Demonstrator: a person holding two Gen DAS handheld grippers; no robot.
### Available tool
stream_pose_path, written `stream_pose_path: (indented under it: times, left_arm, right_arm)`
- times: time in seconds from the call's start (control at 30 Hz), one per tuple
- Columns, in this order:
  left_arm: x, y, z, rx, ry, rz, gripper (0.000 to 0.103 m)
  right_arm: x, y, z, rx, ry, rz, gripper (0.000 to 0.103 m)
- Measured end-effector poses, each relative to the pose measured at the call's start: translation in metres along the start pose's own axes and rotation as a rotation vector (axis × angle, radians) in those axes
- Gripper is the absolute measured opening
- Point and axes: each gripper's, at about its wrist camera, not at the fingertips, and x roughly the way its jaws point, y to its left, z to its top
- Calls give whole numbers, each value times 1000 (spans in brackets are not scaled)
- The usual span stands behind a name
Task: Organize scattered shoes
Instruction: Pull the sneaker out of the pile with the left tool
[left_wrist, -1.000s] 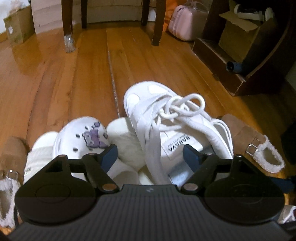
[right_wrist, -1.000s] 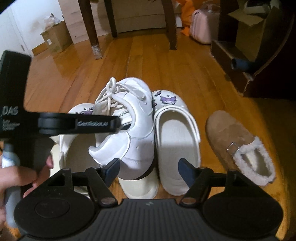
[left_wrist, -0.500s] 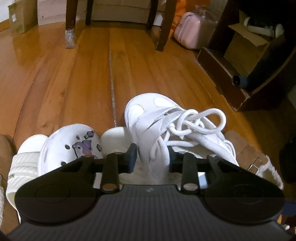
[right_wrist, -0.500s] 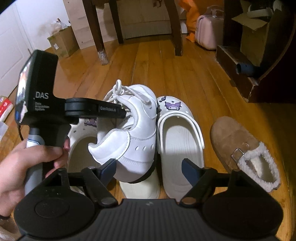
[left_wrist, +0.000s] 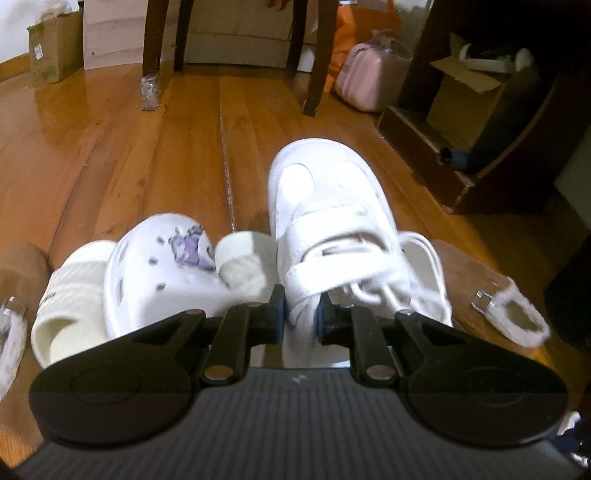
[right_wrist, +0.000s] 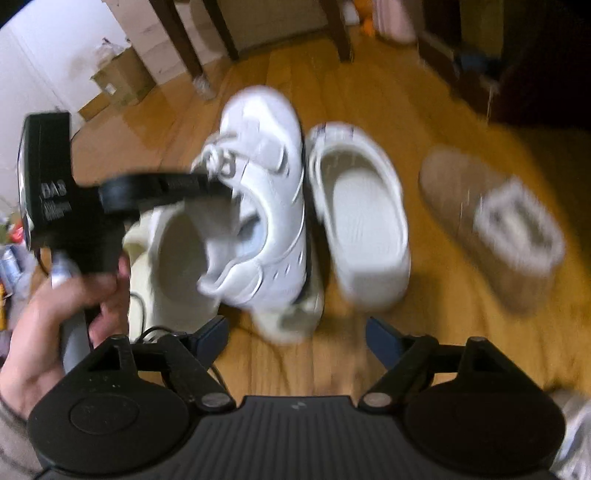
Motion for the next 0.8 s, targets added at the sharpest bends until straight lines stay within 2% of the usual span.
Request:
stream_pose_path:
  times: [0.13, 0.33, 0.57, 0.8]
  left_arm:
    - [-25, 5, -28, -41, 29, -27, 16]
    - [-66, 6, -85, -52, 77, -40, 16]
    - [-90, 3, -125, -79, 148, -58, 16]
    - [-107, -6, -161, -98, 217, -84, 17]
  right_arm:
    - [-9, -7, -30, -22, 43, -46, 82]
    - [-30, -20, -56, 40, 48, -59, 82]
    - [-30, -14, -90, -6, 80, -96, 83]
    - [-27, -12, -123, 12, 140, -73, 83]
